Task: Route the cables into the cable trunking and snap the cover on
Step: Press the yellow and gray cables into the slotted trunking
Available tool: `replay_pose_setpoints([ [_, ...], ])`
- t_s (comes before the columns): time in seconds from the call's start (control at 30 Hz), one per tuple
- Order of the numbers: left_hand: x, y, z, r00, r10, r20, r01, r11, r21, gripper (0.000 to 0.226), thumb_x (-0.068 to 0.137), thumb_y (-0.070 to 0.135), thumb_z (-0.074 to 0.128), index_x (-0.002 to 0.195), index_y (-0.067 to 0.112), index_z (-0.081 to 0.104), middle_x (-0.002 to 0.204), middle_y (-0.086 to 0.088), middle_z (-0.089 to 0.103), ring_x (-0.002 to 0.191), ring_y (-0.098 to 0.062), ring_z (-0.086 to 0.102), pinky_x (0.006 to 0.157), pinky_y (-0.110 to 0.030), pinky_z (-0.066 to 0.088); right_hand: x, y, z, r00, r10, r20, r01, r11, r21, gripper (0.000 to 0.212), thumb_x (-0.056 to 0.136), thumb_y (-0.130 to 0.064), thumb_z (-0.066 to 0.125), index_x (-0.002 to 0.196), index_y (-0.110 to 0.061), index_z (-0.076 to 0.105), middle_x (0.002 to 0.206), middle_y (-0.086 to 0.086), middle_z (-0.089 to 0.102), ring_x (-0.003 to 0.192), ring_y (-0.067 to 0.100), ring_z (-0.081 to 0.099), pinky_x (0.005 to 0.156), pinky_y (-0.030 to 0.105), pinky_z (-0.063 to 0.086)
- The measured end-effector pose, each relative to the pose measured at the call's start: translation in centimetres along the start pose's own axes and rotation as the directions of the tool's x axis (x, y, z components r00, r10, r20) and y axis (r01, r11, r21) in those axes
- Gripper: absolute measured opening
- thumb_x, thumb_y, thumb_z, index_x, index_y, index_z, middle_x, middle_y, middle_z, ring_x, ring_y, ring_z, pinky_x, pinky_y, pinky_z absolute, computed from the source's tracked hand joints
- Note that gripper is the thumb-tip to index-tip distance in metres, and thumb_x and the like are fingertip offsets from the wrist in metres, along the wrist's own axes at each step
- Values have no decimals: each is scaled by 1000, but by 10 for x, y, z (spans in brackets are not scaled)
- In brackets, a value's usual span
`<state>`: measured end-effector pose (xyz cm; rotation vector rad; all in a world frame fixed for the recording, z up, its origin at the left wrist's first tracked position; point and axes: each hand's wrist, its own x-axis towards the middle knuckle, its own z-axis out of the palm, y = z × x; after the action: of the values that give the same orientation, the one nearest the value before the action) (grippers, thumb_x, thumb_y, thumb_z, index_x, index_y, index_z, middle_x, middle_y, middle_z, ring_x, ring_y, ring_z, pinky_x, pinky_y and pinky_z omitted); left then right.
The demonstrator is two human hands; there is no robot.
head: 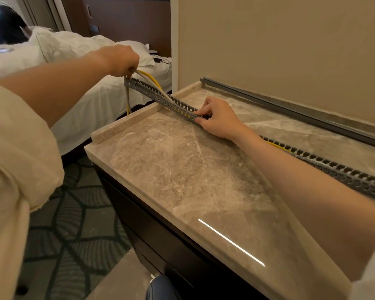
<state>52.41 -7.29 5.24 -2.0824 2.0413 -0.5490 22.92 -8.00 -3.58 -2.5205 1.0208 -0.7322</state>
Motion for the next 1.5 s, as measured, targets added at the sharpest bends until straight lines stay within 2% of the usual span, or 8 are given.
replay_pose_setpoints([
  [0.2, -4, 12, 1, 998, 17, -68, -22, 998, -67, 16, 82, 10, 66, 94, 1, 72, 88, -21, 68, 70, -24, 48, 64, -32, 40, 1, 3, 1, 1000, 3, -3, -3, 1000, 25, 24, 85, -19, 62, 107, -18, 71, 97, 3, 56, 83, 17, 51, 76, 36, 47],
  [0.4, -13, 40, 2, 999, 52, 13, -52, 999, -16, 26, 86, 22, 55, 79, 1, 69, 57, -7, 52, 52, -24, 48, 50, -27, 34, -2, 0, 1, 1000, -1, 22, -1, 999, 54, 21, 83, -18, 62, 103, -24, 58, 102, 1, 59, 93, 18, 55, 87, 44, 50],
  [0.57, -16, 43, -4, 991, 126, 53, -125, 992, -6, 21, 89, 22, 54, 89, 11, 71, 73, -9, 64, 63, -25, 55, 57, -30, 41, -3, 0, 1, 999, -23, 47, 22, 999, 35, 28, 85, -17, 59, 110, -29, 55, 109, 6, 60, 99, 22, 56, 90, 45, 48],
  [0.77, -16, 47, -3, 987, 127, -101, -124, 992, 37, 12, 78, 5, 68, 86, 10, 75, 78, -14, 68, 69, -33, 60, 61, -36, 52, 0, 3, 2, 998, -16, 57, 17, 1000, -16, 31, 89, -20, 56, 118, -25, 62, 117, 6, 60, 107, 23, 54, 93, 41, 45],
  [0.9, -10, 50, -1, 984, 62, -164, -81, 990, -115, 12, 80, 5, 66, 85, 8, 76, 82, -14, 71, 71, -30, 60, 69, -42, 56, 0, 2, 2, 997, -14, 74, 15, 1000, -12, 30, 89, -20, 55, 118, -24, 63, 116, 6, 62, 105, 22, 55, 93, 43, 46],
  [1.0, -9, 46, 1, 986, 21, -165, -61, 970, -237, 12, 80, 9, 67, 87, 8, 77, 84, -12, 73, 71, -22, 57, 71, -37, 52, 1, 2, 2, 997, -14, 82, 14, 1000, 1, 31, 89, -20, 54, 118, -23, 62, 120, 5, 62, 108, 22, 56, 95, 45, 46],
  [1.3, -20, 38, 3, 998, -13, -61, -13, 917, -400, 23, 83, 17, 58, 98, 14, 75, 92, -9, 73, 79, -21, 57, 80, -39, 52, 0, 4, 3, 996, -33, 78, 32, 999, 14, 38, 90, -19, 53, 127, -27, 51, 121, 7, 60, 108, 23, 55, 94, 44, 45],
  [1.5, -15, 31, 1, 955, -258, -145, 95, 729, -678, 17, 80, 13, 66, 95, 7, 74, 94, -13, 71, 82, -19, 57, 73, -28, 47, 1, 6, 2, 996, -42, 74, 38, 998, 42, 40, 90, -18, 53, 130, -24, 54, 127, 3, 60, 113, 22, 55, 98, 40, 44],
])
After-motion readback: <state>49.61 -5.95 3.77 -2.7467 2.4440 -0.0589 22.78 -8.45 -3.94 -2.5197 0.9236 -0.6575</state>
